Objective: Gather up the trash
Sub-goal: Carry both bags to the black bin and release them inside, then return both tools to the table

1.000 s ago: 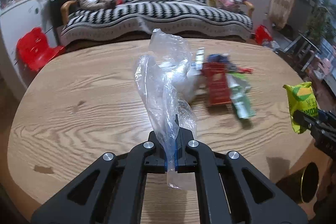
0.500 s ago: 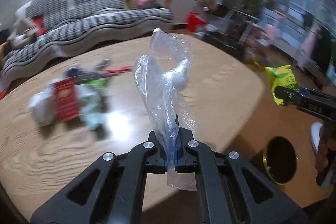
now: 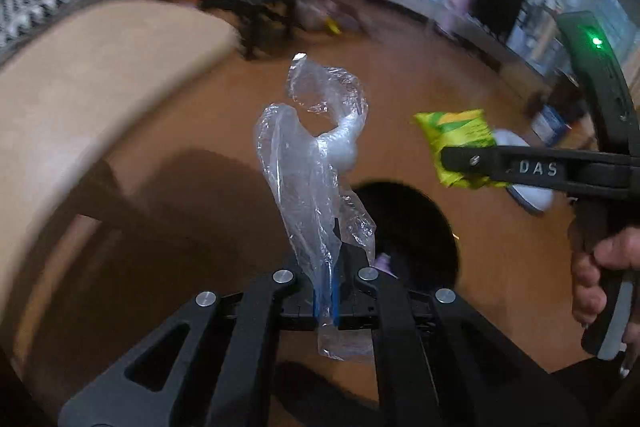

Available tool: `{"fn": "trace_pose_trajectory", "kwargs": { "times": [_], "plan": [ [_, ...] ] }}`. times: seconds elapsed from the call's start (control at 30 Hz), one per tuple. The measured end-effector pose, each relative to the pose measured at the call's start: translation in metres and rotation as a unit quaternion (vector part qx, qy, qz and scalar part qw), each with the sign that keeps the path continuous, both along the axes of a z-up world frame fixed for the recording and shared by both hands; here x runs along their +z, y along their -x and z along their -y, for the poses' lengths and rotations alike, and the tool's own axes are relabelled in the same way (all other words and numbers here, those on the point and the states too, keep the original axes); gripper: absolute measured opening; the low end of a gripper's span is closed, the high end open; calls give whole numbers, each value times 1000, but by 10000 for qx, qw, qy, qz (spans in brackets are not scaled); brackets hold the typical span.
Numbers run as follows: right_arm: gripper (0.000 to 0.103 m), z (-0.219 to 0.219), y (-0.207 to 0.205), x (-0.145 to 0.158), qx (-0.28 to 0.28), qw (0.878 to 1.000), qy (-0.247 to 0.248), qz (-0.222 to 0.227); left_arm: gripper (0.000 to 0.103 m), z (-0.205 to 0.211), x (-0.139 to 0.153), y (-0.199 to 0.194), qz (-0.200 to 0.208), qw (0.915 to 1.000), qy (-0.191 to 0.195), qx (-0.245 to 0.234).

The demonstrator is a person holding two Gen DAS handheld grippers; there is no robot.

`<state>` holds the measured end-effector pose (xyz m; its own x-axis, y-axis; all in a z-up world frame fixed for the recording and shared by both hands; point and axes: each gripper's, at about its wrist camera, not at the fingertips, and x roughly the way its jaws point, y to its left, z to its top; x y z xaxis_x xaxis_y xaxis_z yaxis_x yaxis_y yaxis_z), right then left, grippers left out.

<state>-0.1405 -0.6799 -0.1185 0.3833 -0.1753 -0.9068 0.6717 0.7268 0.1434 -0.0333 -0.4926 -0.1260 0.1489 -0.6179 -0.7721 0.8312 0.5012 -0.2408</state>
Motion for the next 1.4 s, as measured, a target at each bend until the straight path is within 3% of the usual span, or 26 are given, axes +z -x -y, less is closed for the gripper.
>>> {"fn": "trace_pose_trajectory", "kwargs": {
  "times": [0.13, 0.27, 0.63, 0.8, 0.87, 0.93, 0.97, 1.27, 1.4],
  "plan": [
    [52, 23, 22, -24, -278, 9987, -239, -359, 3, 40, -39, 20, -553, 9975, -226, -389],
    [52, 36, 35, -37, -380, 9975, -403, -432, 3, 59, -60, 31, -590, 9955, -461, -581],
    [53, 33, 24, -35, -360, 9976, -334, -495, 3, 72, -76, 21, -787, 9934, -496, -675],
    [59, 34, 23, -34, -447, 9973, -236, -528, 6, 79, -85, 14, -800, 9924, -608, -717],
    [60, 33, 22, -34, -425, 9973, -213, -553, 25, 80, -89, 14, -855, 9916, -656, -718],
    [66, 32, 20, -32, -416, 9975, -182, -547, 75, 79, -88, 15, -810, 9926, -607, -668],
    [70, 30, 19, -30, -403, 9977, -143, -521, 81, 77, -85, 16, -711, 9942, -540, -605],
    [70, 16, 7, 1, -369, 9992, 100, -61, 83, 51, -63, 12, -505, 9972, -437, -349],
    [82, -7, -11, 33, -191, 9977, 485, 434, 91, 10, -28, -5, -121, 9996, -256, 56]
  ]
}}
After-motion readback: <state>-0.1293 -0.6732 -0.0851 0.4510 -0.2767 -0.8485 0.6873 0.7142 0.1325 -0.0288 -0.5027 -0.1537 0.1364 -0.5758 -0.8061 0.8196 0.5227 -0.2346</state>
